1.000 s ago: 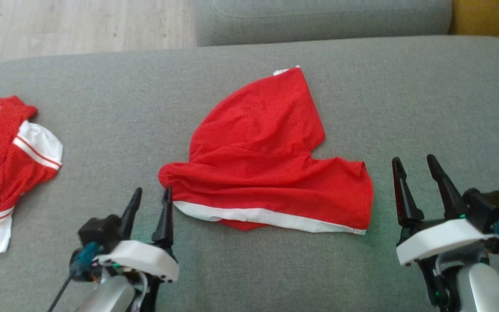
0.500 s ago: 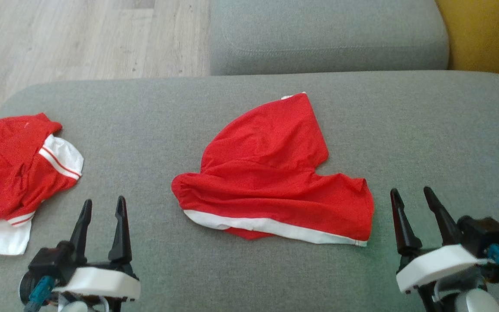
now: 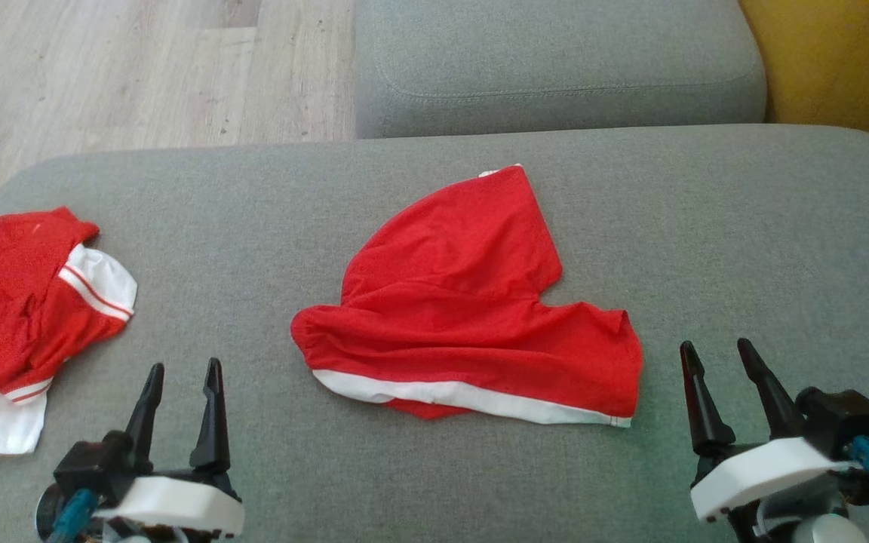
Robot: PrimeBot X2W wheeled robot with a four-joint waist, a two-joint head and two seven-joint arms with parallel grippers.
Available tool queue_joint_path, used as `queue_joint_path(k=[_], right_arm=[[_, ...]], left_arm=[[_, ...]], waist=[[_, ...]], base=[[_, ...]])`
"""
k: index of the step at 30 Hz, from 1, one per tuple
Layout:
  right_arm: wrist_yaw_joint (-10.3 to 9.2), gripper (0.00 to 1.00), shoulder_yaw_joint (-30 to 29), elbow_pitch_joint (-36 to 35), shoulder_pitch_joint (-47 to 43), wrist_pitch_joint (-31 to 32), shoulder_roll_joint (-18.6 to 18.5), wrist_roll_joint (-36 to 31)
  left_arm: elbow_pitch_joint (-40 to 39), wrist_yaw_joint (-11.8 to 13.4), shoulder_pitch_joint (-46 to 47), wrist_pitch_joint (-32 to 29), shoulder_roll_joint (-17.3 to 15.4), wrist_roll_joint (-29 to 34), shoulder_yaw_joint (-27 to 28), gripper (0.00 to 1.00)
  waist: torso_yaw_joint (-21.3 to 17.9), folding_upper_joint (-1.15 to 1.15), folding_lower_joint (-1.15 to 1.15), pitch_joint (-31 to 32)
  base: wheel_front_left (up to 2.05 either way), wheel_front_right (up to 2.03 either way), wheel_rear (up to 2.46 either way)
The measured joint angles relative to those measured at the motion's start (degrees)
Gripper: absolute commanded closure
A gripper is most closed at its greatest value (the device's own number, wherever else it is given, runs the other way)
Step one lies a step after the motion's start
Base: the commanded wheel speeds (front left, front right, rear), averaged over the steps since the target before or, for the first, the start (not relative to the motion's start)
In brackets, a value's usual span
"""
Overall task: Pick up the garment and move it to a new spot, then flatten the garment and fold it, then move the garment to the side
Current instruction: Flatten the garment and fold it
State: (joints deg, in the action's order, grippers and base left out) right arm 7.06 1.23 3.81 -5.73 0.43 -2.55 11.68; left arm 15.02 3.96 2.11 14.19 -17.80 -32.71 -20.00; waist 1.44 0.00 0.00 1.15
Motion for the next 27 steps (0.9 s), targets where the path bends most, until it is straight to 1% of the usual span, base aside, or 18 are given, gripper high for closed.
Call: queue_joint_path(k=[6, 8, 12, 16, 21, 24, 27], right_arm=[[0.00, 0.00, 0.1, -0.1, 0.0, 0.1, 0.0, 0.0], [-0.01, 0.00, 0.4, -0.1, 0.0, 0.1, 0.0, 0.0], [0.00, 0.00, 1.5, -0.1, 0.0, 0.6, 0.0, 0.0], [-0.01, 0.00, 2.7, 0.0, 0.3, 0.8, 0.0, 0.0], [-0.01, 0.00, 4.1, 0.0, 0.9, 1.4, 0.0, 0.0], [0.00, 0.00, 4.5, 0.0, 2.0, 1.6, 0.0, -0.2], [-0.01, 0.00, 4.9, 0.0, 2.8, 1.7, 0.0, -0.2]], left_arm=[[0.5, 0.0, 0.0, -0.5, 0.1, 0.0, -0.7, 0.00], [0.5, -1.0, 0.0, -1.7, 0.4, 0.0, -2.3, 0.00], [2.5, -2.6, 0.4, -3.2, 3.1, 0.0, -5.5, 0.00], [7.4, -4.5, 3.1, -4.1, 5.5, -0.9, -7.0, 0.00], [13.3, -5.9, 9.2, -4.9, 9.0, -3.2, -7.2, 0.00], [17.1, -6.4, 12.5, -5.2, 9.8, -3.8, -7.0, 0.00], [20.8, -5.9, 14.2, -6.2, 10.0, -4.1, -6.6, 0.00]], waist=[[0.0, 0.00, 0.00, -0.6], [-0.1, 0.00, 0.00, -0.9], [-0.5, 0.00, 0.00, -2.0], [-1.0, 0.00, 0.00, -3.5], [-1.8, 0.00, 0.01, -5.9], [-2.6, 0.00, 0.01, -7.1], [-3.6, 0.00, 0.01, -8.0]], base=[[0.00, 0.00, 0.00], [0.00, 0.00, 0.00], [0.00, 0.00, 0.00], [0.00, 0.00, 0.00], [0.00, 0.00, 0.00], [0.00, 0.00, 0.00], [0.00, 0.00, 0.00]])
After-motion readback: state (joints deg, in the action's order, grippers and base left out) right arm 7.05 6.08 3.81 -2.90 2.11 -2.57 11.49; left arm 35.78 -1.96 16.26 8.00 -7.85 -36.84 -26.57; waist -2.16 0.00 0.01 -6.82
